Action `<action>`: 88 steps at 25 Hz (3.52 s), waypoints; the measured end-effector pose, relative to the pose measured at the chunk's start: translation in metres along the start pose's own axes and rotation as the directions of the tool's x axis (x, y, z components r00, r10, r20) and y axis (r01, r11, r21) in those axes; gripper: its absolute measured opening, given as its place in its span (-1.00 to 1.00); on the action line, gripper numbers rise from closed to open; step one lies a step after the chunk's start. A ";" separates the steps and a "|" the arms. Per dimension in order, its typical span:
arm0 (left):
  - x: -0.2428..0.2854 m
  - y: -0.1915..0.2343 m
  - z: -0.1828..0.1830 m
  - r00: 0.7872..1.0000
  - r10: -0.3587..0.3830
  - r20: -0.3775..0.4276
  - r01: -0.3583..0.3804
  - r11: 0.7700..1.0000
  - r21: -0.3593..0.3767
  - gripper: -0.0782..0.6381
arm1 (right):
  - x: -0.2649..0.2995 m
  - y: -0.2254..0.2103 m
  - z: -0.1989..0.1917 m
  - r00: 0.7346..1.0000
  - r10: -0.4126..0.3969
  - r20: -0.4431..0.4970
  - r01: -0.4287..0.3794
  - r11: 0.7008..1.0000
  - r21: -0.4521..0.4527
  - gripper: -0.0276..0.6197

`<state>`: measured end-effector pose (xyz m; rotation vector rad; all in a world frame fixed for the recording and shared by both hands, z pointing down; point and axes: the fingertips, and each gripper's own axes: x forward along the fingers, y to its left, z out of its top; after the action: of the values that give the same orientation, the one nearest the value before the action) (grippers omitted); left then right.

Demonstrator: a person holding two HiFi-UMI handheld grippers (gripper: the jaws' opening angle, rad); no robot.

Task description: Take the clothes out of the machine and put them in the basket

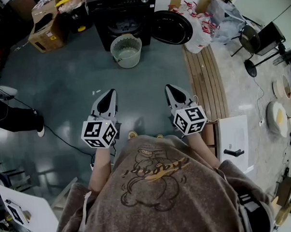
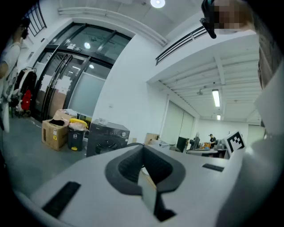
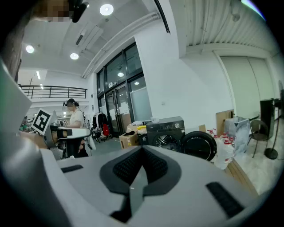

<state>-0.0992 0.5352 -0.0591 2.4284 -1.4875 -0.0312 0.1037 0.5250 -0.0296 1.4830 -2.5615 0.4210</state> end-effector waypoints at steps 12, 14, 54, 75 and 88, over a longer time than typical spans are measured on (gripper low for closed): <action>0.000 0.037 -0.010 0.998 -0.060 -0.037 0.061 0.998 0.035 -0.77 | 0.027 0.024 -0.012 0.999 -0.043 0.010 0.043 0.999 0.031 -0.93; 0.006 0.046 -0.009 0.997 -0.072 -0.041 0.073 0.997 0.033 -0.77 | 0.033 0.023 -0.011 0.997 -0.071 0.016 0.070 0.996 0.046 -0.93; 0.418 0.238 0.082 0.996 0.024 -0.085 -0.021 0.999 0.029 -0.77 | 0.436 -0.199 0.102 0.990 0.115 -0.086 -0.110 0.992 0.063 -0.93; 0.614 0.395 0.036 0.983 -0.124 -0.133 0.129 0.991 0.028 -0.77 | 0.669 -0.260 0.078 0.996 0.037 -0.079 -0.035 0.999 0.032 -0.93; 0.707 0.475 -0.163 0.984 -0.141 -0.107 0.150 0.986 0.080 -0.77 | 0.777 -0.339 -0.107 1.000 0.024 -0.007 -0.024 0.999 0.042 -0.93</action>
<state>-0.1550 -0.2462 0.3134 2.5629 -1.2921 0.1271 0.0087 -0.2411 0.3361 1.4620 -2.5824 0.4854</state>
